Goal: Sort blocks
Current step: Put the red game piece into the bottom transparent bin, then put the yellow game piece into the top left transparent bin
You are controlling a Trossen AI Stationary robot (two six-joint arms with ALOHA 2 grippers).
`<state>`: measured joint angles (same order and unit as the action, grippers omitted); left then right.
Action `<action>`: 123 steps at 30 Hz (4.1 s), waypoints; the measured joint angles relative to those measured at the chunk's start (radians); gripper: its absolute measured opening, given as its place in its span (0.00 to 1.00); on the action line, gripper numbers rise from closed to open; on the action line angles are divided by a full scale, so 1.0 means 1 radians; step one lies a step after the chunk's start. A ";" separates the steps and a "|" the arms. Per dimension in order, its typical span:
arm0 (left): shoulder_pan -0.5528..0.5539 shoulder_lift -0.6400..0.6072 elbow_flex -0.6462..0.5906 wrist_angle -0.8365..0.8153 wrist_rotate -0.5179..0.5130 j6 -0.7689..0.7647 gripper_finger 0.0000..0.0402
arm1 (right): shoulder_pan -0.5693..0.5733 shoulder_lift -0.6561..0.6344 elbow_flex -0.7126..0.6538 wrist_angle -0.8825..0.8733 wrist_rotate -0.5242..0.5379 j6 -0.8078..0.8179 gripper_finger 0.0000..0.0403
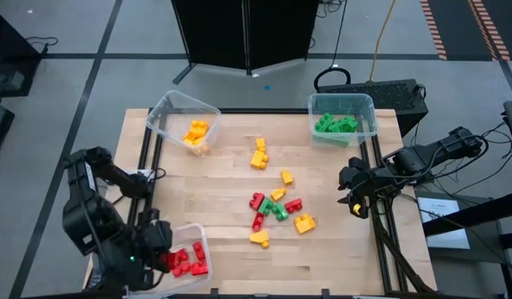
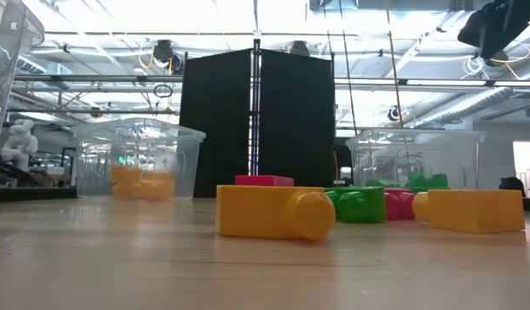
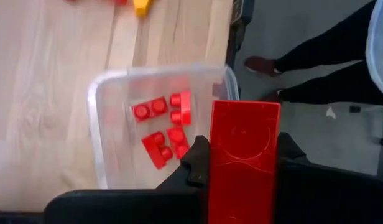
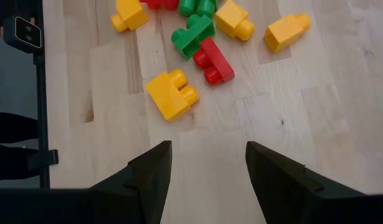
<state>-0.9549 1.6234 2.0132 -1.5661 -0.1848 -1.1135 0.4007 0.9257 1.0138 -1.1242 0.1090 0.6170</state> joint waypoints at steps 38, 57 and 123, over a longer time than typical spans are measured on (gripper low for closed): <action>0.160 -0.077 -0.076 0.306 -0.430 0.117 0.40 | 0.000 0.000 0.000 0.412 0.000 -0.203 0.50; 0.296 -0.134 -0.075 1.342 -0.158 1.011 0.40 | -0.001 0.000 0.000 1.456 -0.119 -0.623 0.50; 0.010 -0.124 -0.075 2.042 0.113 1.630 0.40 | -0.194 0.000 0.000 1.044 -0.102 -0.571 0.50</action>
<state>-0.9447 1.4991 1.9385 0.4761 -0.0723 0.5161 0.2069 0.9257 1.0142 -0.0799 0.0071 0.0457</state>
